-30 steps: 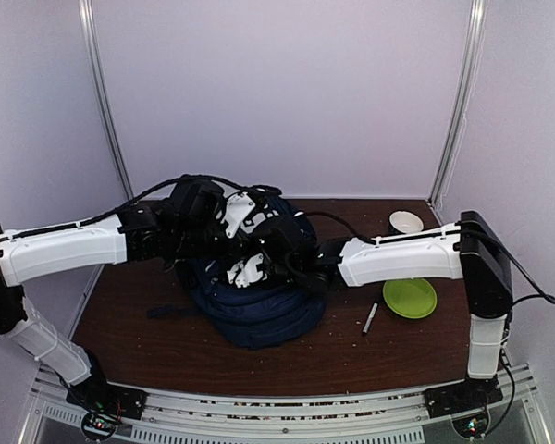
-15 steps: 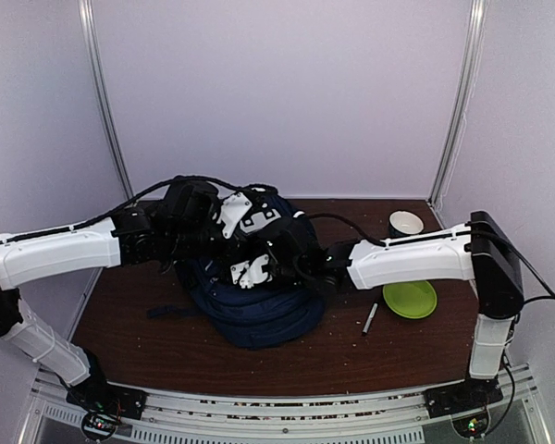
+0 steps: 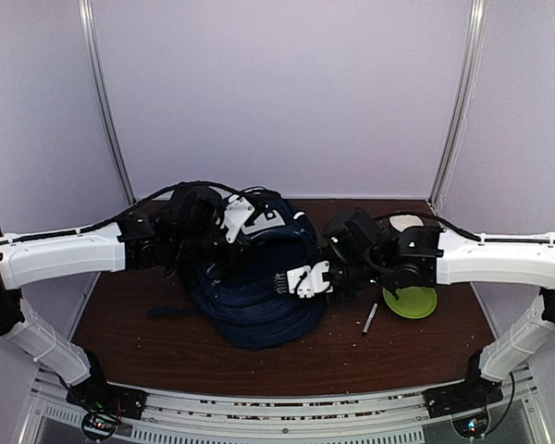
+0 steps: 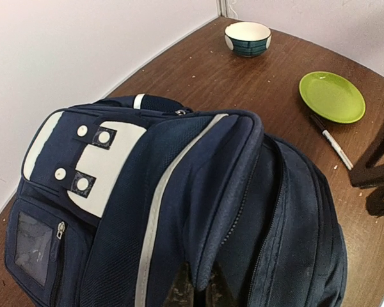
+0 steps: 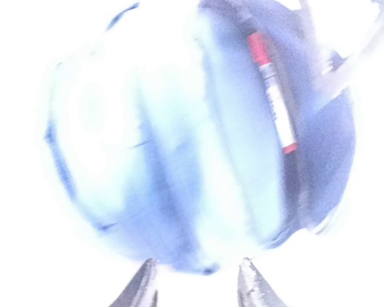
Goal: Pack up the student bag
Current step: Place the pen in the upper front pocket of the bag, then move the pen to the center of the board.
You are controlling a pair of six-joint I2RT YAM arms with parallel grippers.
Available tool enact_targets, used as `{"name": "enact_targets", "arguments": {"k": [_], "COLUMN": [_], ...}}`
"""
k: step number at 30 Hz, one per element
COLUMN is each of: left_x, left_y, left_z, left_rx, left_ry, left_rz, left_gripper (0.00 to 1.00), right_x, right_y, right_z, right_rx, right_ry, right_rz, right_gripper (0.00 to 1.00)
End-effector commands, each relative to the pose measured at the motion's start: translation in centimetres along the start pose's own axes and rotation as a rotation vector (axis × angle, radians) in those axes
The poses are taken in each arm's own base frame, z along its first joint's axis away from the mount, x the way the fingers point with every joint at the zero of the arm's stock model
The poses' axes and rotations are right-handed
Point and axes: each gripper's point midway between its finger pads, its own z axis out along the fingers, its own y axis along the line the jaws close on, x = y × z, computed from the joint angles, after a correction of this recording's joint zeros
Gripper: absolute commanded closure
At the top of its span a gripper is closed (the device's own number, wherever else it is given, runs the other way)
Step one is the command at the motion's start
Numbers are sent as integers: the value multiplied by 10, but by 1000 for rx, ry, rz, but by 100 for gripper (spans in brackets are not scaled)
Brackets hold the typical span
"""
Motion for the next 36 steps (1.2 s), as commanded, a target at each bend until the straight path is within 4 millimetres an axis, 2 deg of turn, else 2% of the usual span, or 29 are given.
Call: {"name": "enact_targets", "arguments": {"k": [1,3,7,12,14,17,25,30,36], "left_x": [-27,-25,-23,-26,-26,-27,-24,-25,-26], "left_y": [-7,-8,-10,-15,-15,-15,-13,-13,-12], "left_z": [7,10,13,16,15,13,7,6,8], "left_rx": [31,37,45,73,72,71,66,62,59], "left_ry": [-114,-110,-111,-107,-109,-114,-126,-132,-133], "left_rz": [-27,-25,-25,-19,-19,-19,-35,-30,-29], "left_gripper": [100,100,100,100,100,100,100,100,100], "right_x": [56,84,131,168,176,184,198,202,209], "right_y": [73,90,110,126,132,131,110,105,105], "right_z": [-14,-16,-21,-27,-32,-33,3,26,42], "right_rx": [-245,-284,-322,-431,-520,-620,-627,-607,-596], "right_ry": [127,193,279,369,387,435,490,508,534], "right_rz": [77,73,19,-85,-126,-152,-166,-202,-223], "right_gripper": [63,66,69,73,72,68,60,61,71]}}
